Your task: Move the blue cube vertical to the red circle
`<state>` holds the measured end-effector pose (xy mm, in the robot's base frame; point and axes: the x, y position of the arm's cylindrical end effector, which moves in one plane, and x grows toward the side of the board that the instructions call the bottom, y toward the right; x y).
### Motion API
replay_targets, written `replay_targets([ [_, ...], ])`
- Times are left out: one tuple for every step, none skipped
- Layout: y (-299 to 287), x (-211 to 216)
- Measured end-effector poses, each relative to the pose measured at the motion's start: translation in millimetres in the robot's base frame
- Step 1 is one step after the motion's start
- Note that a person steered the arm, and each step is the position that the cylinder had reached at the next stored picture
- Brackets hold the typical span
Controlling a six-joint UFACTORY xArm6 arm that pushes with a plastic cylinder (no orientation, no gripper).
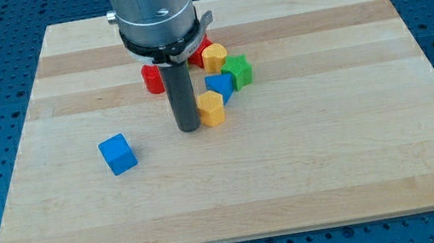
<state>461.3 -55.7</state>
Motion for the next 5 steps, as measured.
replay_targets([
  [-13, 5],
  [-11, 43],
  [2, 79],
  [-47, 88],
  [-97, 76],
])
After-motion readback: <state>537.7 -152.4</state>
